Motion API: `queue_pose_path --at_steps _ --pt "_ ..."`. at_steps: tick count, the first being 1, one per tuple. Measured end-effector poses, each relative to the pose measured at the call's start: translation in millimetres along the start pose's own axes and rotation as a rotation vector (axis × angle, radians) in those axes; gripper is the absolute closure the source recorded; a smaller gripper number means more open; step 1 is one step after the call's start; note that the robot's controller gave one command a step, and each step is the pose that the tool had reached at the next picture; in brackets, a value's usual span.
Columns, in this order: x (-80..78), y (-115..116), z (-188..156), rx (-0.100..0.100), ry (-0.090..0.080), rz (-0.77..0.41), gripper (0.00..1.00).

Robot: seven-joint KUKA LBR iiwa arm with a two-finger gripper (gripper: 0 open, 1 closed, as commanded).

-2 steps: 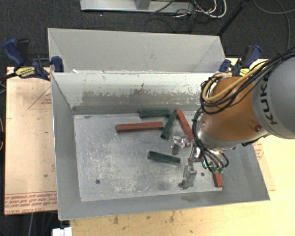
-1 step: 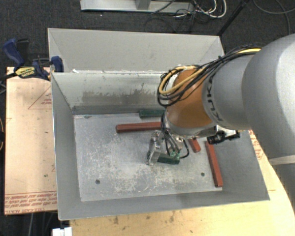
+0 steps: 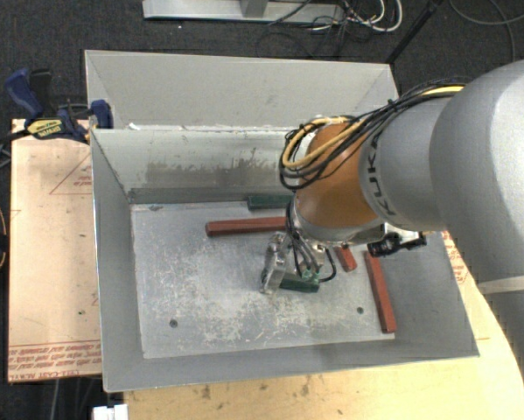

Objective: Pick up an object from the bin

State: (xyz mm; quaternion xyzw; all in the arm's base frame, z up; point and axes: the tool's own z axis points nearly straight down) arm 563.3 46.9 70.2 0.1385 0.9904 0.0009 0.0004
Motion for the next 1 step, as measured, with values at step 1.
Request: queue_pose_path --at_steps 1 --pt "-4.8 21.6 -179.0 0.001 0.001 -0.262 1.0"
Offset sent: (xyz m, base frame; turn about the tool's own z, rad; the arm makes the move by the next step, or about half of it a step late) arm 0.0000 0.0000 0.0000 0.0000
